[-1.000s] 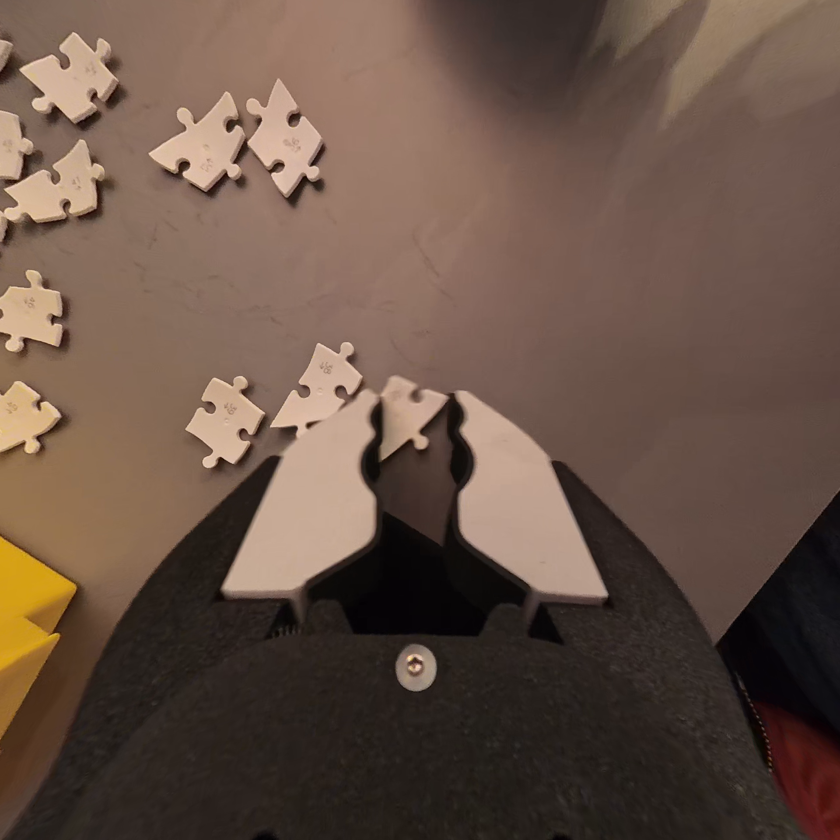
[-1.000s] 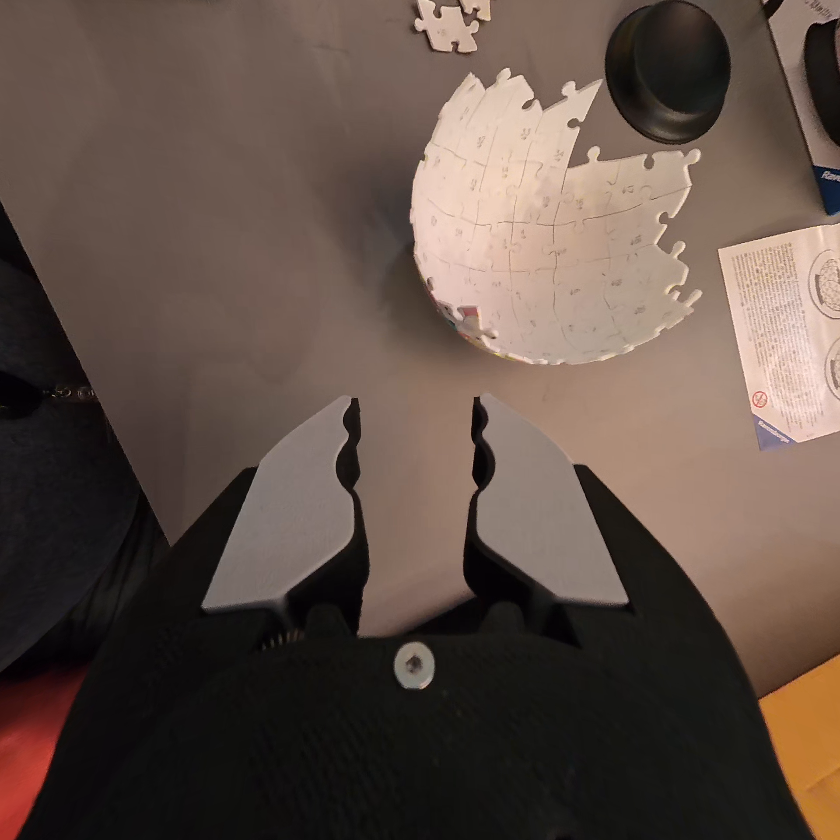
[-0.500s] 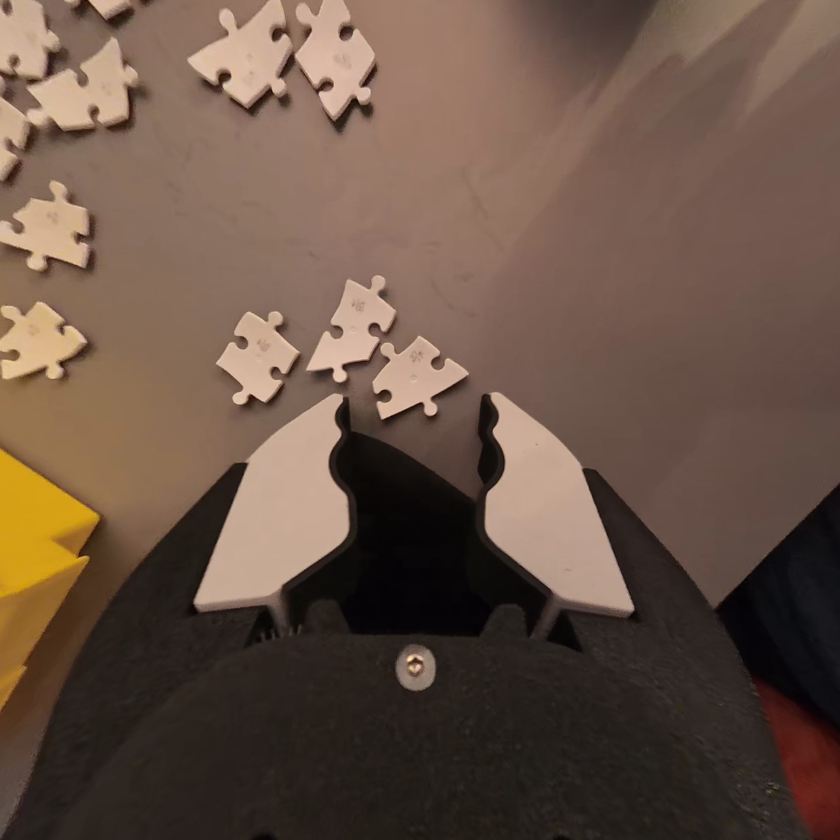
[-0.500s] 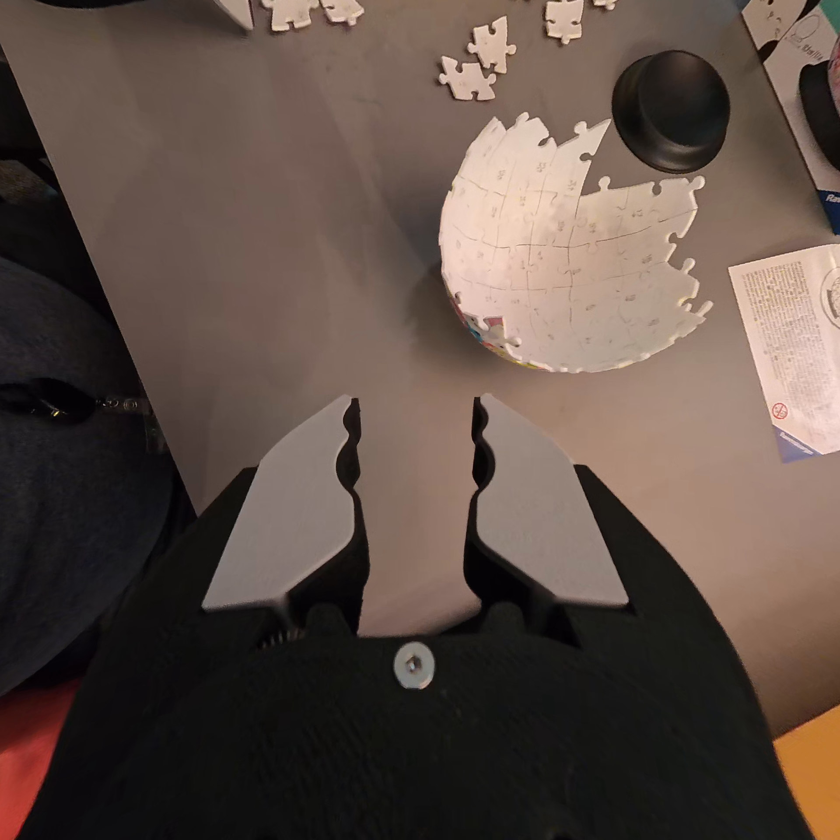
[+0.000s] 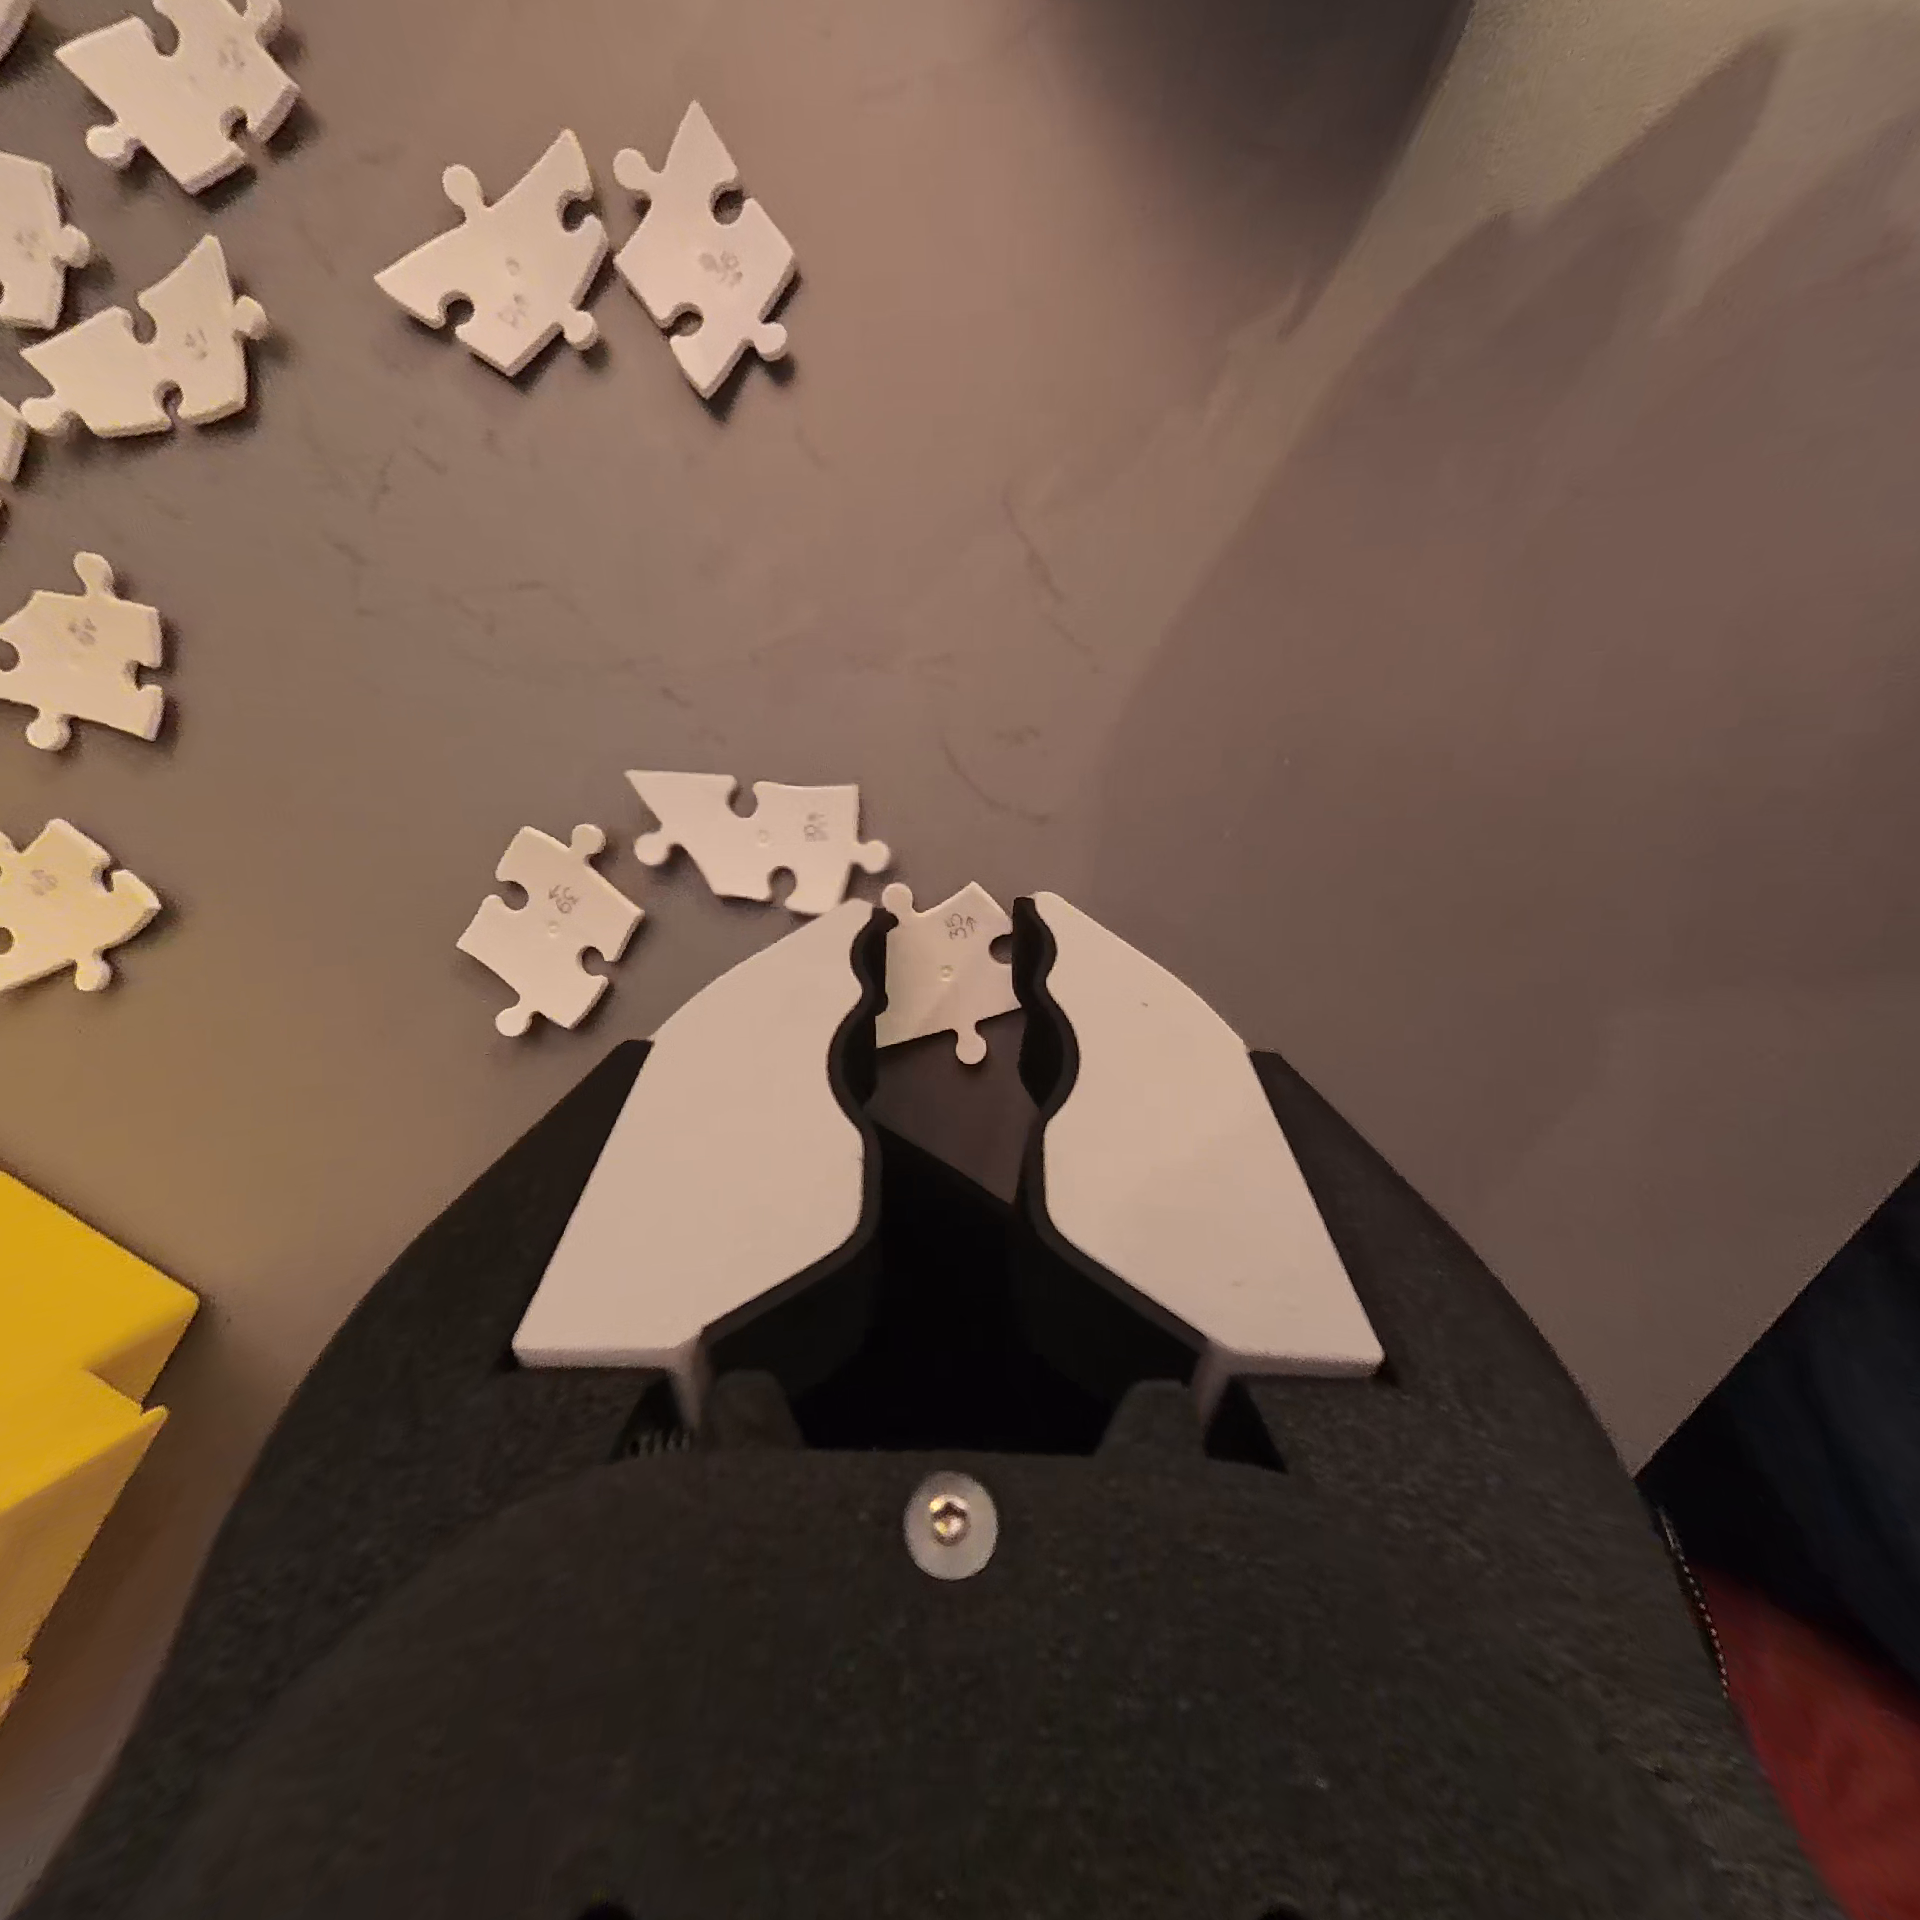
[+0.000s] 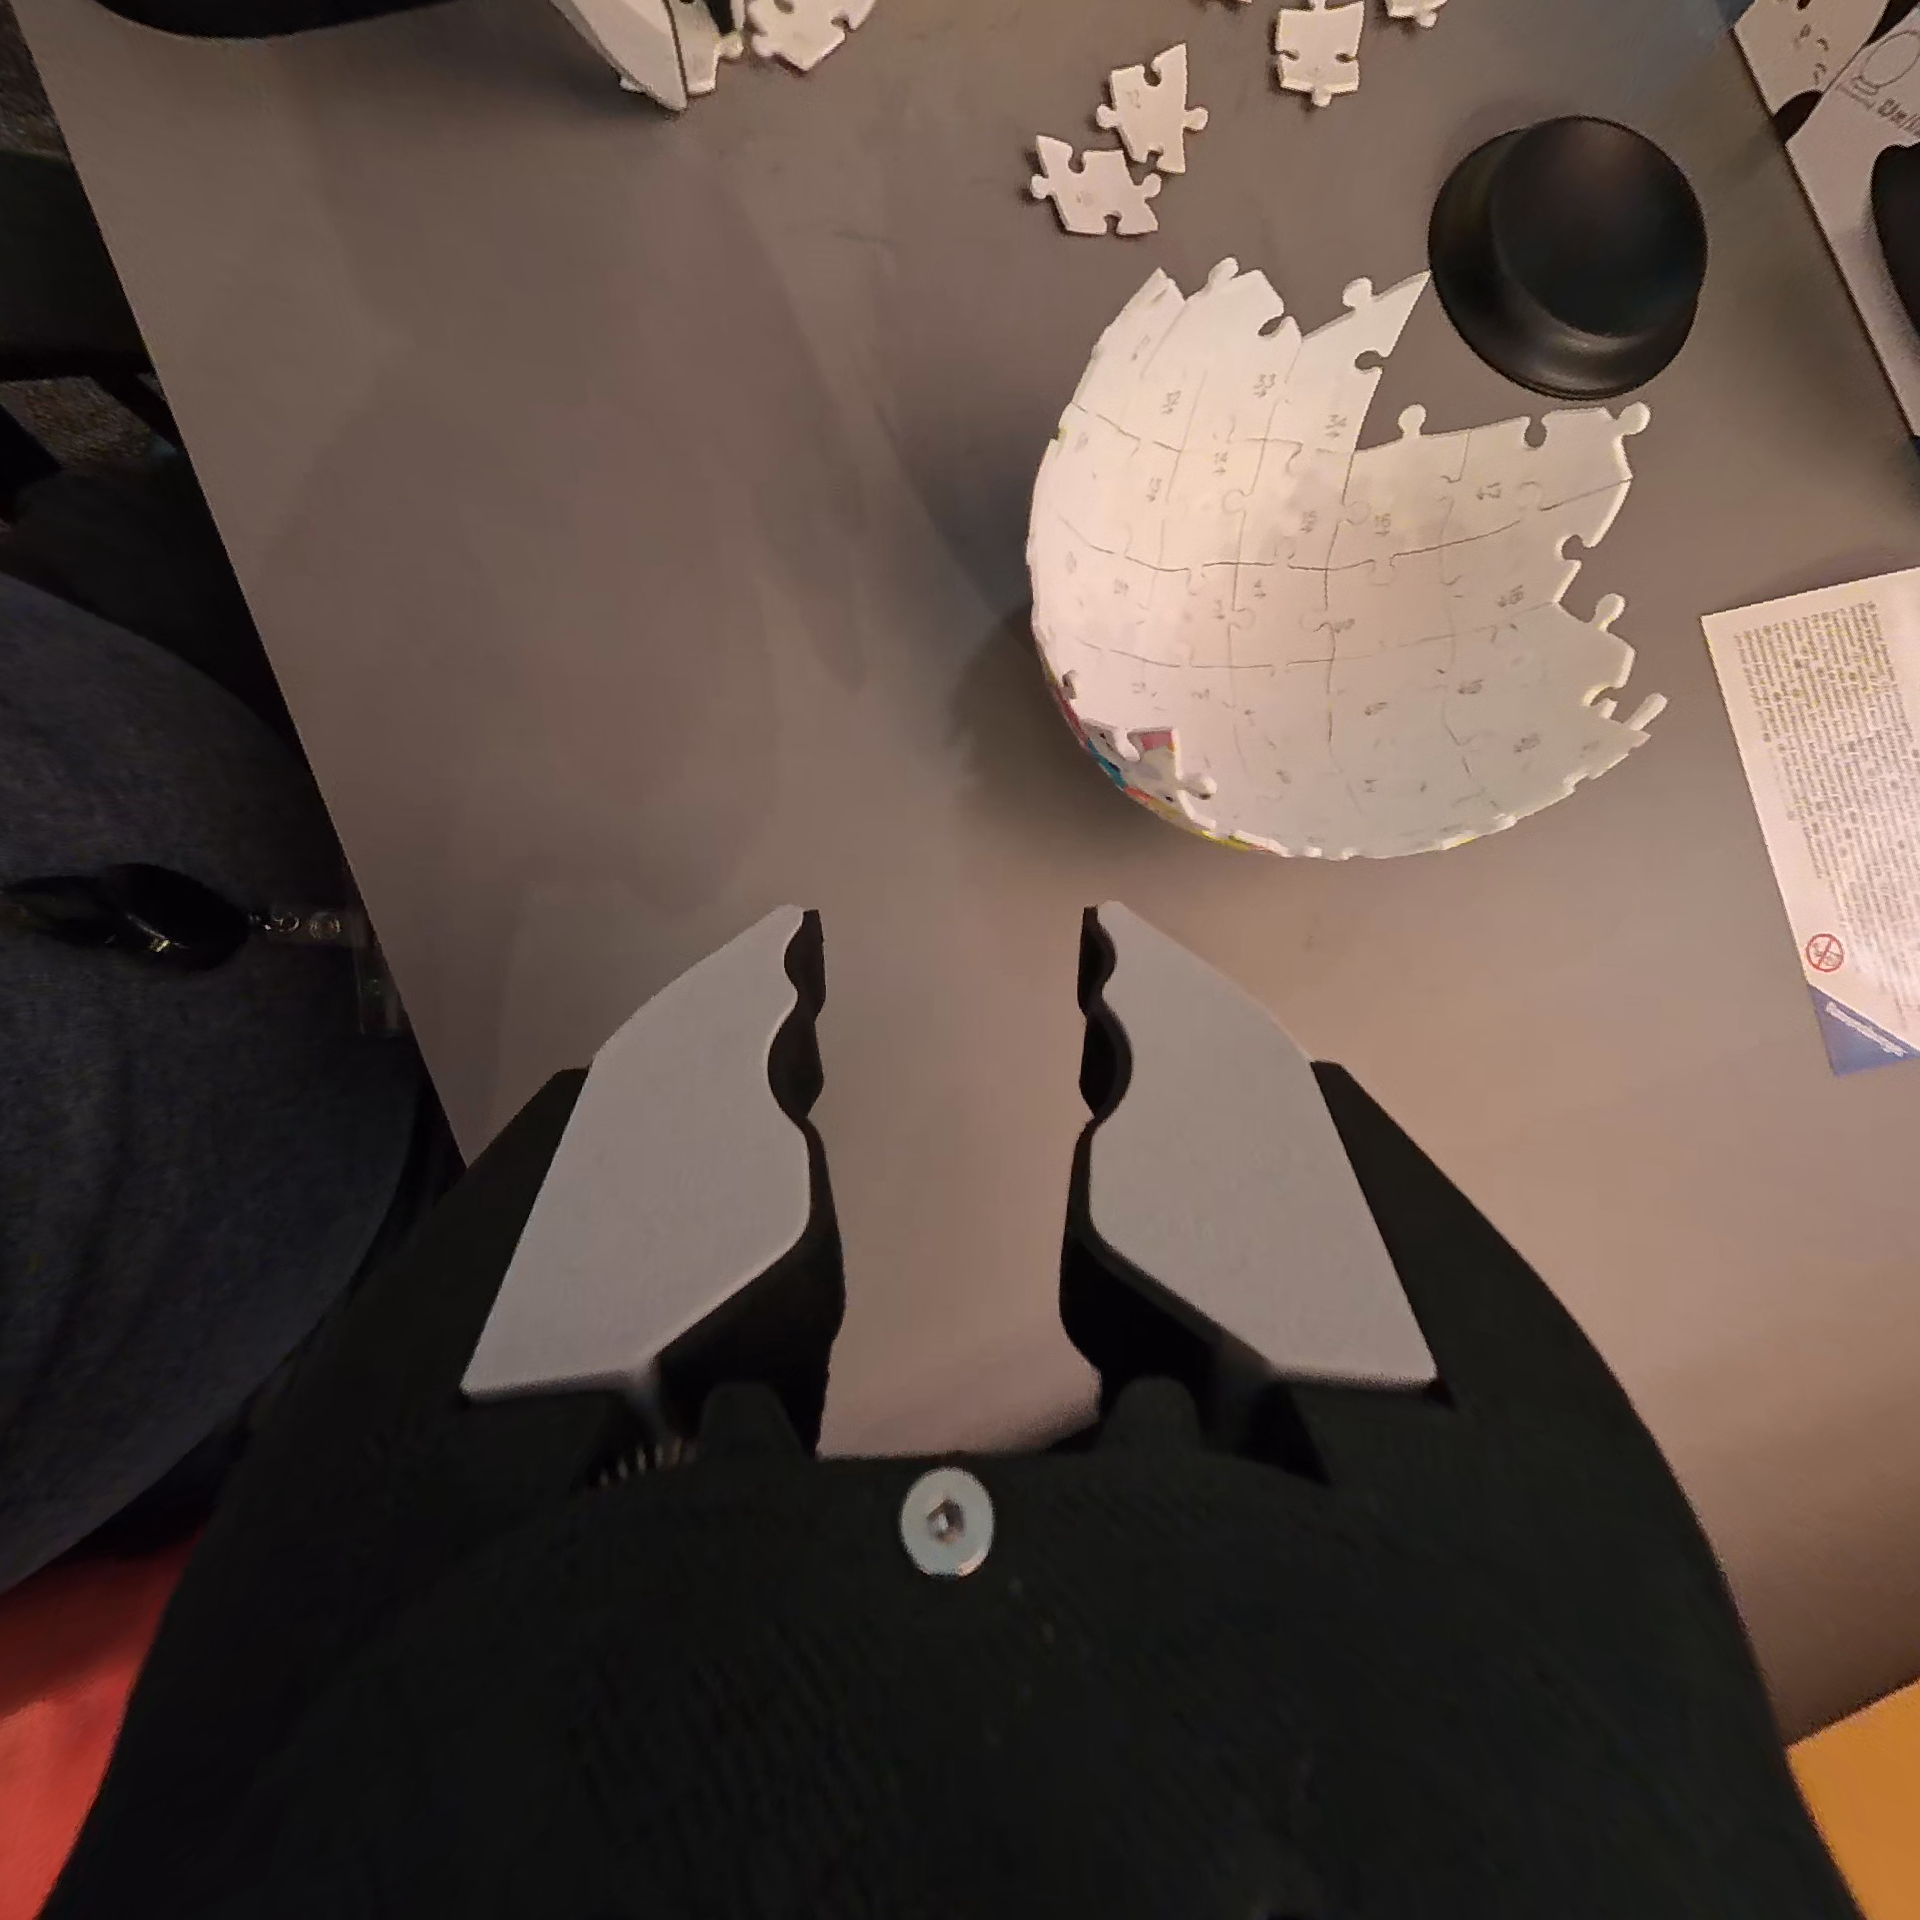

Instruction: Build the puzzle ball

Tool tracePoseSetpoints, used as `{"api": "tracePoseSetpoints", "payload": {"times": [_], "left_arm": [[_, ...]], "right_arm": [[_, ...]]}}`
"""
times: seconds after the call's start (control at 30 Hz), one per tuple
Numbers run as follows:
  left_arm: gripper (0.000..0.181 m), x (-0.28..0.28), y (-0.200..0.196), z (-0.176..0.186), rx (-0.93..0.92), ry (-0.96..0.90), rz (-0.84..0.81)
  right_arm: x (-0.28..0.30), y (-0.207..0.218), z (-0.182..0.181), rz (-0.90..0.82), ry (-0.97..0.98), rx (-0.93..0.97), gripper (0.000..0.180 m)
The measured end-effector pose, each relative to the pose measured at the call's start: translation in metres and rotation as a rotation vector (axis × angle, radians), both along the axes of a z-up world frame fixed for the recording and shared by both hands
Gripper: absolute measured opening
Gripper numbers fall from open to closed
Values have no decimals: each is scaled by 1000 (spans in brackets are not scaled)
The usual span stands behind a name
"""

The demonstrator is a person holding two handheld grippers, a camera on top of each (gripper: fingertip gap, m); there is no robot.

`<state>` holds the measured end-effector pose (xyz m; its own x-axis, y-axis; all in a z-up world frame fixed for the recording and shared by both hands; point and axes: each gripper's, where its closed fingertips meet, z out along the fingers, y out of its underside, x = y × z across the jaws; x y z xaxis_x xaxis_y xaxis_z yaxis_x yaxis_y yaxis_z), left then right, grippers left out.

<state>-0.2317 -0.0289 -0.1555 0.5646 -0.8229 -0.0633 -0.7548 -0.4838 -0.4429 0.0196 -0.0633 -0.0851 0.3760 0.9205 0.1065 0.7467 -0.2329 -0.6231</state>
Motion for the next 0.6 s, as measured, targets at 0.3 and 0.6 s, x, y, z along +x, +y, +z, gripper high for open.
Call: {"api": "tracePoseSetpoints", "payload": {"times": [0.3, 0.6], "left_arm": [[23, 11, -7, 12, 64, -31, -66], [23, 80, -24, 94, 356, -150, -317]], "right_arm": [[-13, -3, 0, 24, 42, -12, 48], [-96, -16, 70, -2, 621, -250, 39]]}}
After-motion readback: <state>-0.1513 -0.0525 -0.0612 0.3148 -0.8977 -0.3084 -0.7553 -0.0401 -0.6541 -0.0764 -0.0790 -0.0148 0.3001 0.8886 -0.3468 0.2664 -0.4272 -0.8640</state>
